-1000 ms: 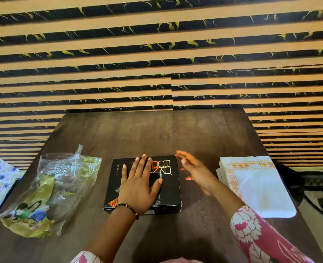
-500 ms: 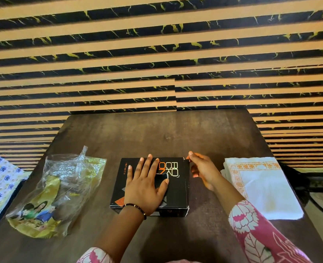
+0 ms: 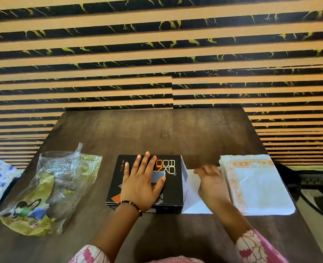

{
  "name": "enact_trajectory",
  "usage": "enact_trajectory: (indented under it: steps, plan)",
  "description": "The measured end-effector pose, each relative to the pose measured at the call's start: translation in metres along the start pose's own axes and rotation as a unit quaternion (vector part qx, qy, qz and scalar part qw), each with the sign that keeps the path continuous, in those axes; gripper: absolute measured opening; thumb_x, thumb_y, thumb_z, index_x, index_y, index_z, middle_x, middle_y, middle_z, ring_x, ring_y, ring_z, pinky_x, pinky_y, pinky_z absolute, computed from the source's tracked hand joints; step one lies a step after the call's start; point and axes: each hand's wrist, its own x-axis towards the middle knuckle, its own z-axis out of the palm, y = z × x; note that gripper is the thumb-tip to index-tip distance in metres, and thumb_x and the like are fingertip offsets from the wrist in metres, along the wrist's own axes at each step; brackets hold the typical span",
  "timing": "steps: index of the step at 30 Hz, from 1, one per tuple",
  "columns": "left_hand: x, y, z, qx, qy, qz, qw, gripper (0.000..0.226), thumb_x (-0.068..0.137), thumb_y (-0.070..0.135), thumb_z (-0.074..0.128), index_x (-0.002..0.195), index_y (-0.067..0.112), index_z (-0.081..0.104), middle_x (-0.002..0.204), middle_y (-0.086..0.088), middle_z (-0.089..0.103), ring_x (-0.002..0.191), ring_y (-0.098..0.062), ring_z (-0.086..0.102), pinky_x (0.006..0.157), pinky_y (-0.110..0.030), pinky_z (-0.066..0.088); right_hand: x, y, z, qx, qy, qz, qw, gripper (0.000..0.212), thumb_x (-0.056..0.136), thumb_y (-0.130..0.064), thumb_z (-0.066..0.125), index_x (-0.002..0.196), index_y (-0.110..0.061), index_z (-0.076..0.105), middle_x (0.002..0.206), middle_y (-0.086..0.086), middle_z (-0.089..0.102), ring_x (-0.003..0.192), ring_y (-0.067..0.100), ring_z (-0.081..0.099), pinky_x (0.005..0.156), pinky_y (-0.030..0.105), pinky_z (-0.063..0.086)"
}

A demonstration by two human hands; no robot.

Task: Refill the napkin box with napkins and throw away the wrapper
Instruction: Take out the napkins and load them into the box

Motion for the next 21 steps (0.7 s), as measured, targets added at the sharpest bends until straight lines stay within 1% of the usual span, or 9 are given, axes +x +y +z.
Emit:
enact_trajectory:
  steps: [3, 5, 8, 9, 11, 14, 18, 19, 21]
  plan:
    - [0.0, -0.002, -0.001, -0.005, -0.001, 0.004, 1.0, 0.077, 0.076, 0.069, 0.001, 0.146, 0.035, 0.006, 0.157, 0.011, -0.001, 0.145, -0.014, -0.006, 0.112, -0.042, -0.017, -0.022, -0.002, 0.015, 0.018, -0.081, -0.002, 0.997, 0.049, 0.085, -0.011, 0.058, 0.132, -0.02, 0.045, 0.139, 0.001, 0.046, 0.125, 0.019, 0.043, 0.107, 0.025, 0.034]
    - [0.002, -0.004, -0.001, -0.016, 0.002, 0.006, 1.0, 0.078, 0.077, 0.069, 0.004, 0.146, 0.034, 0.01, 0.157, 0.011, 0.002, 0.145, -0.013, -0.004, 0.113, -0.042, -0.015, -0.036, -0.002, 0.026, 0.053, -0.097, 0.003, 0.994, 0.054, 0.084, -0.01, 0.06, 0.134, -0.02, 0.041, 0.142, 0.0, 0.041, 0.128, 0.019, 0.04, 0.108, 0.026, 0.033]
    - [0.004, -0.008, -0.001, -0.015, -0.001, 0.016, 1.0, 0.077, 0.077, 0.069, 0.005, 0.146, 0.034, 0.011, 0.157, 0.01, 0.004, 0.145, -0.014, -0.003, 0.114, -0.042, -0.013, -0.052, -0.001, 0.035, 0.122, -0.09, 0.033, 0.988, 0.058, 0.086, -0.01, 0.059, 0.137, -0.021, 0.036, 0.148, -0.001, 0.029, 0.137, 0.02, 0.028, 0.113, 0.028, 0.025]
    - [0.004, -0.008, -0.001, -0.012, -0.005, 0.018, 1.0, 0.078, 0.077, 0.069, 0.005, 0.146, 0.034, 0.01, 0.158, 0.01, 0.003, 0.145, -0.014, -0.003, 0.114, -0.042, -0.013, -0.055, 0.0, 0.036, 0.145, -0.08, 0.046, 0.985, 0.056, 0.086, -0.01, 0.058, 0.137, -0.02, 0.036, 0.148, 0.0, 0.028, 0.138, 0.02, 0.028, 0.113, 0.028, 0.025]
    - [0.005, -0.009, -0.002, -0.005, -0.009, 0.024, 1.0, 0.079, 0.076, 0.069, 0.004, 0.146, 0.033, 0.009, 0.158, 0.009, 0.002, 0.145, -0.014, -0.004, 0.113, -0.043, -0.013, -0.056, 0.003, 0.038, 0.205, -0.047, 0.078, 0.975, 0.048, 0.088, -0.008, 0.055, 0.132, -0.019, 0.04, 0.145, 0.001, 0.033, 0.134, 0.021, 0.036, 0.11, 0.026, 0.029]
    - [0.004, -0.011, -0.002, -0.005, -0.011, 0.032, 0.999, 0.079, 0.076, 0.069, 0.003, 0.146, 0.032, 0.009, 0.158, 0.009, 0.003, 0.145, -0.014, -0.003, 0.114, -0.045, -0.012, -0.054, 0.006, 0.038, 0.28, -0.004, 0.115, 0.953, 0.039, 0.086, -0.007, 0.058, 0.122, -0.018, 0.048, 0.135, 0.002, 0.046, 0.125, 0.021, 0.047, 0.103, 0.026, 0.038]
    - [0.003, -0.011, -0.003, 0.0, -0.017, 0.037, 0.999, 0.079, 0.075, 0.069, 0.003, 0.146, 0.033, 0.009, 0.158, 0.008, 0.003, 0.146, -0.017, -0.003, 0.114, -0.046, -0.011, -0.048, 0.006, 0.038, 0.3, 0.019, 0.144, 0.943, 0.033, 0.085, -0.009, 0.06, 0.115, -0.021, 0.053, 0.13, 0.002, 0.051, 0.118, 0.023, 0.054, 0.097, 0.027, 0.045]
    - [0.003, -0.011, -0.004, 0.002, -0.019, 0.038, 0.999, 0.08, 0.075, 0.069, 0.002, 0.146, 0.034, 0.008, 0.158, 0.007, 0.002, 0.146, -0.017, -0.004, 0.114, -0.046, -0.012, -0.046, 0.006, 0.037, 0.296, 0.017, 0.139, 0.945, 0.033, 0.086, -0.01, 0.06, 0.116, -0.021, 0.053, 0.13, 0.001, 0.051, 0.119, 0.023, 0.053, 0.096, 0.027, 0.046]
    - [0.003, -0.011, -0.004, 0.011, -0.026, 0.036, 0.999, 0.08, 0.074, 0.069, 0.0, 0.146, 0.034, 0.004, 0.158, 0.007, -0.001, 0.145, -0.018, -0.006, 0.114, -0.047, -0.012, -0.043, 0.003, 0.034, 0.28, -0.006, 0.106, 0.954, 0.037, 0.087, -0.012, 0.057, 0.122, -0.023, 0.05, 0.134, -0.001, 0.049, 0.125, 0.02, 0.048, 0.102, 0.028, 0.041]
